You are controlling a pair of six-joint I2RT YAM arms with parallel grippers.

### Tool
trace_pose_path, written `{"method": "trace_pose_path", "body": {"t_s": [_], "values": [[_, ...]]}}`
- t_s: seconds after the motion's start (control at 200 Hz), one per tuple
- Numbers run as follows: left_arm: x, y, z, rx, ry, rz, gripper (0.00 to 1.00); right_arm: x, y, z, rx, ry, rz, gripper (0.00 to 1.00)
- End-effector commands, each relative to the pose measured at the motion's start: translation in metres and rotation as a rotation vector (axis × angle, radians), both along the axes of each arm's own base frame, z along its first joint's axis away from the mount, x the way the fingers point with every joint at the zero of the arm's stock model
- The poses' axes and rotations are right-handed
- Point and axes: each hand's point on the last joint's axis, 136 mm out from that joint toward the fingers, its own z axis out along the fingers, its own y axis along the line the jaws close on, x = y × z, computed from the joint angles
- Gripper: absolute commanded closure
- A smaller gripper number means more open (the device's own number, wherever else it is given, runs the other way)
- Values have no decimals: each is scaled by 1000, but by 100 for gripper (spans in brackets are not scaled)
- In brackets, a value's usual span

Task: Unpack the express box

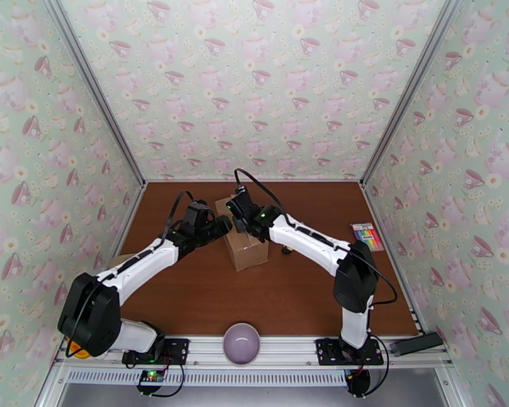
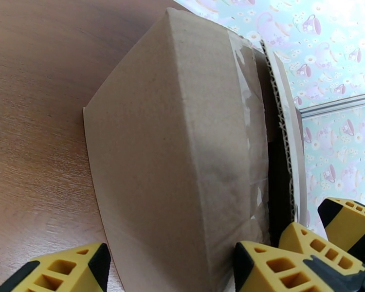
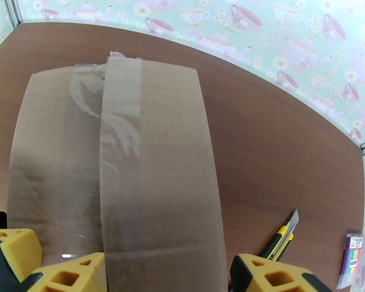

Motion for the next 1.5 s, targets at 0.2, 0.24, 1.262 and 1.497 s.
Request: {"method": "trace_pose_path", "body": {"t_s": [0.2, 0.24, 1.262, 1.497], "values": [[-53, 47, -89, 212, 328, 63, 29, 7, -42, 42, -16, -62, -90, 30], [-53, 48, -88, 213, 328, 64, 29, 7, -43, 45, -13, -64, -89, 30], [-51, 47, -85, 207, 321, 62, 29, 16, -85, 48, 27, -4, -129, 28], [-50, 46, -82, 204, 315, 62, 29, 22, -97, 30, 46, 31, -162, 29]]}}
